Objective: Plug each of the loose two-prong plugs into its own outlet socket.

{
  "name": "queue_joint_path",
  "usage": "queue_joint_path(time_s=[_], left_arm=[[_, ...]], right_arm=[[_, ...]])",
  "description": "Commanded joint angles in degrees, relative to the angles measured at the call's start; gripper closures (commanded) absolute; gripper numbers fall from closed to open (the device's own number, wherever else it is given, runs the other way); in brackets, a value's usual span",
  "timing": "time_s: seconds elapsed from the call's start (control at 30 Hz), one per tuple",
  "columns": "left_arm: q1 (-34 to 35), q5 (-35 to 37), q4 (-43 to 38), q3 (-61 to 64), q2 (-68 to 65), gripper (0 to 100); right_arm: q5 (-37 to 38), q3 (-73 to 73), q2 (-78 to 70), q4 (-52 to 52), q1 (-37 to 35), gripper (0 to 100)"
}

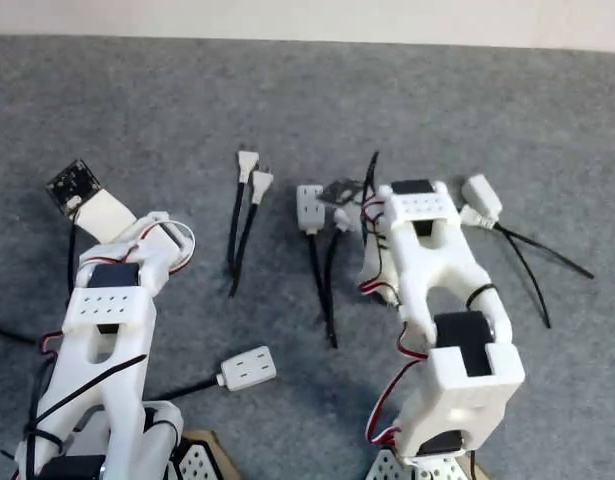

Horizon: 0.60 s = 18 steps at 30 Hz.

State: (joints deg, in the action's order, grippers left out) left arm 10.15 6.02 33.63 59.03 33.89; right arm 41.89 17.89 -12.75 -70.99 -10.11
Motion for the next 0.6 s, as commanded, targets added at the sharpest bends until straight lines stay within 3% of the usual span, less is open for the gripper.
queue_joint_path(time_s=[0.0, 0.33, 0.57], left_arm=[[-0.75, 0.53, -0.88, -0.40, 0.13, 71], [-0.75, 0.53, -0.88, -0.31, 0.13, 71], [-0.75, 0.53, -0.88, -0.31, 0.13, 71]], right_arm=[[-0.97, 2.15, 2.24, 6.99, 0.31, 78.9], [1.32, 7.78, 2.15, 9.54, 0.22, 81.9], [-4.40, 8.75, 2.15, 7.52, 0.31, 84.5]])
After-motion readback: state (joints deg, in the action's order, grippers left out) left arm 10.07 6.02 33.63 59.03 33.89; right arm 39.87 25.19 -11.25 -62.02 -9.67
